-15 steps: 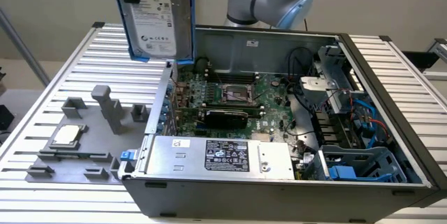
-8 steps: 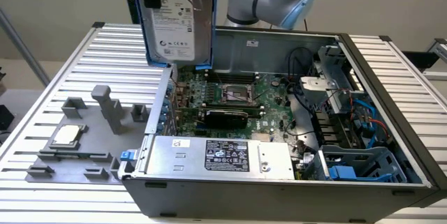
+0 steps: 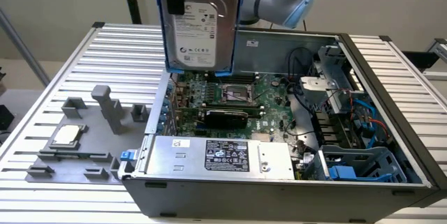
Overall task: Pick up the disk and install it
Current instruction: 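Pick up the disk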
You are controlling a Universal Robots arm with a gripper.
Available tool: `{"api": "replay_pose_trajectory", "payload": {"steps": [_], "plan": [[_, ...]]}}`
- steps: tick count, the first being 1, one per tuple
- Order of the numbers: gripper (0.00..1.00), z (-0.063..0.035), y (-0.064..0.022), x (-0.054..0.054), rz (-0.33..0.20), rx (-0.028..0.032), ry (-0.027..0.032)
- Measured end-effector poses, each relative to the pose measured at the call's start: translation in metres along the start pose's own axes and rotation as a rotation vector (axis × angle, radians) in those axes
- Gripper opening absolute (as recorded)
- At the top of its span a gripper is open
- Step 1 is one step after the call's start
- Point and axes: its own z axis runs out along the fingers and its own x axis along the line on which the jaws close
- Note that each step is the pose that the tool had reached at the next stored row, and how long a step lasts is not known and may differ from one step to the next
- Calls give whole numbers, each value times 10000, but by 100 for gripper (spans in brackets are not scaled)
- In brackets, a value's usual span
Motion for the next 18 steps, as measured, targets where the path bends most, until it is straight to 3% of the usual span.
{"api": "replay_pose_trajectory", "payload": {"steps": [18], "plan": [[0, -22, -634, 312, 1, 0, 0]]}}
